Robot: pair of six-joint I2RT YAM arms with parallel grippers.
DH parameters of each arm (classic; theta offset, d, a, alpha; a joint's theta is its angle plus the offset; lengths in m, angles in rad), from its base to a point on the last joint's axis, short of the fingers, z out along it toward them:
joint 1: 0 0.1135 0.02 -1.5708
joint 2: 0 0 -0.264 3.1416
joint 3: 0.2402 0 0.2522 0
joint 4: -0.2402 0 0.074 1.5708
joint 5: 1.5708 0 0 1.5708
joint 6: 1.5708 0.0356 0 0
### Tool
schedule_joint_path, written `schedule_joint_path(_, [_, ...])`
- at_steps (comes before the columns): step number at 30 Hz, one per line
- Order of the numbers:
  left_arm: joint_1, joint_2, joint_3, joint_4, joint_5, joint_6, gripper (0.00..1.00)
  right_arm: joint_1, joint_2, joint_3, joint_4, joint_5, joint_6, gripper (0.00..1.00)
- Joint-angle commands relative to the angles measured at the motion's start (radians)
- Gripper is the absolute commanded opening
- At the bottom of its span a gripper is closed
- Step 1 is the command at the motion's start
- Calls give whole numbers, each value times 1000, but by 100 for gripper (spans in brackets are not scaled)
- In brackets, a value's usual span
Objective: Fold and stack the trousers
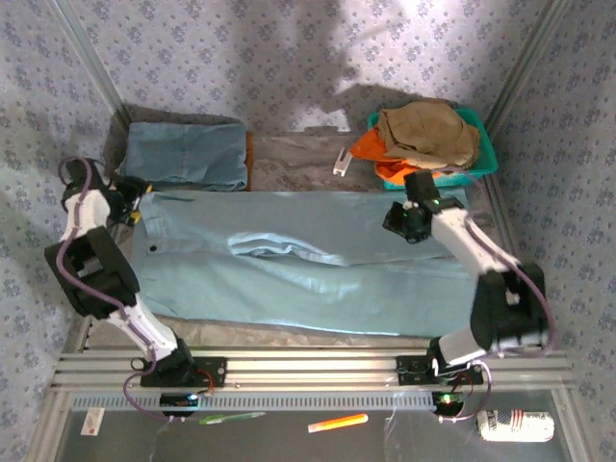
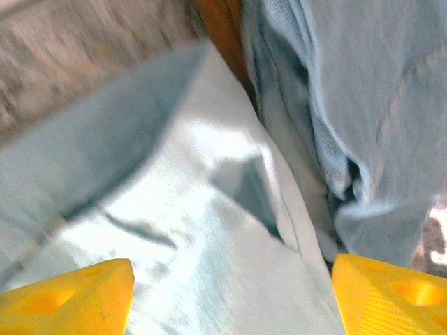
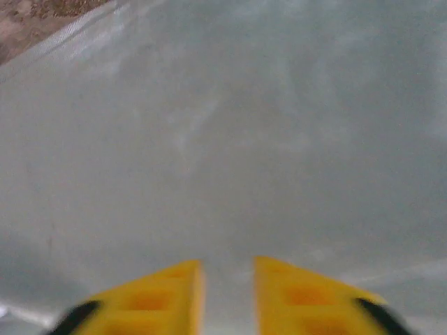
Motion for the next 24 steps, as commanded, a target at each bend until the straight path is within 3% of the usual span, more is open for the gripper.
schedule_joint_path(1, [-104,-89,-129,28,-80,-93,74,26,175,67,-7,-9,8,0])
schedule_joint_path(6, [-190,-155,-385,228,-94,-203,73,-2,303,89,13,-37,34,0])
schedule_joint_path(16, [-193,-134,-482,284,-97,-192,74,-151,304,42,-6,37,5,0])
schedule_joint_path(22, [-192,-235,-543,227,-123,-156,82,-143,233,56,-45,104,8,0])
schedule_joint_path(24, [-189,-292,-535,165,-171,-140,92,-100,205,89,-95,157,9,0])
